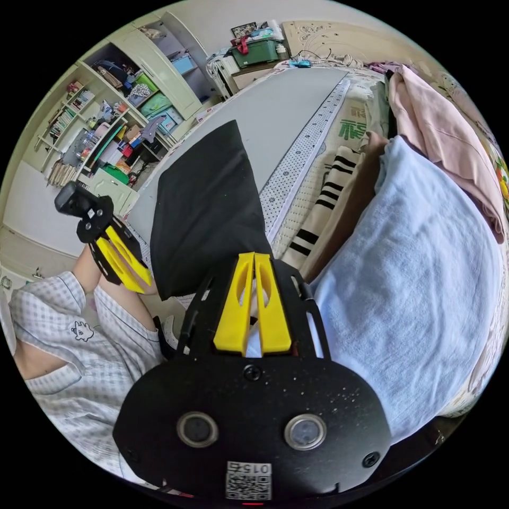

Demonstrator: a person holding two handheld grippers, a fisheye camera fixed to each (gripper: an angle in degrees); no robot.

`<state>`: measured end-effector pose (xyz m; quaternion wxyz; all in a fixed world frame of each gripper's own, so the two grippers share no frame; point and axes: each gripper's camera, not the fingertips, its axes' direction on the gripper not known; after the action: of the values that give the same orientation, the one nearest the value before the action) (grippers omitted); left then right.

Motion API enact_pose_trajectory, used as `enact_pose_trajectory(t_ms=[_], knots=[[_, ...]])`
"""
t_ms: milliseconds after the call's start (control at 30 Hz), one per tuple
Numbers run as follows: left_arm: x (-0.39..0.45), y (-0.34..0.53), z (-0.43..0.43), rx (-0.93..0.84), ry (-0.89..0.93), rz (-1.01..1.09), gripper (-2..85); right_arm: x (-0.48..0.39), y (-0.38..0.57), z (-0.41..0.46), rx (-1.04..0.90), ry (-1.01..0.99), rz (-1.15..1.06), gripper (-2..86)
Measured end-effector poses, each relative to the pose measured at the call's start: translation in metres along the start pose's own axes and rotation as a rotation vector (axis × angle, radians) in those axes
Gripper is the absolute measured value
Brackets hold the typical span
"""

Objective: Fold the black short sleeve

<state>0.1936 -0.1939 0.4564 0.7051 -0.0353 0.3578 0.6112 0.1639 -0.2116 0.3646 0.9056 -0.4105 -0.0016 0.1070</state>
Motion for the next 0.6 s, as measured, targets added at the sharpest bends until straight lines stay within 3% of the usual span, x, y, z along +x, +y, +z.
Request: enact_pose_trajectory(t_ms=[200,467,600], knots=[[-0.006,-0.002,0.036,-0.131,-0.005,-0.005,3.9,0.006,0.003,-0.008,-0.018,0.086,0.029,-0.4],[-0.009,-0.006,0.054,-0.185,-0.057,-0.007,1.2,0.028,0.005,-0.035,0.105,-0.219,0.044,6.4],[-0.009,-0.009,0.058,-0.194,-0.066,0.001,0.6,0.022,-0.003,-0.024,-0.011,-0.081,0.044,2.5]])
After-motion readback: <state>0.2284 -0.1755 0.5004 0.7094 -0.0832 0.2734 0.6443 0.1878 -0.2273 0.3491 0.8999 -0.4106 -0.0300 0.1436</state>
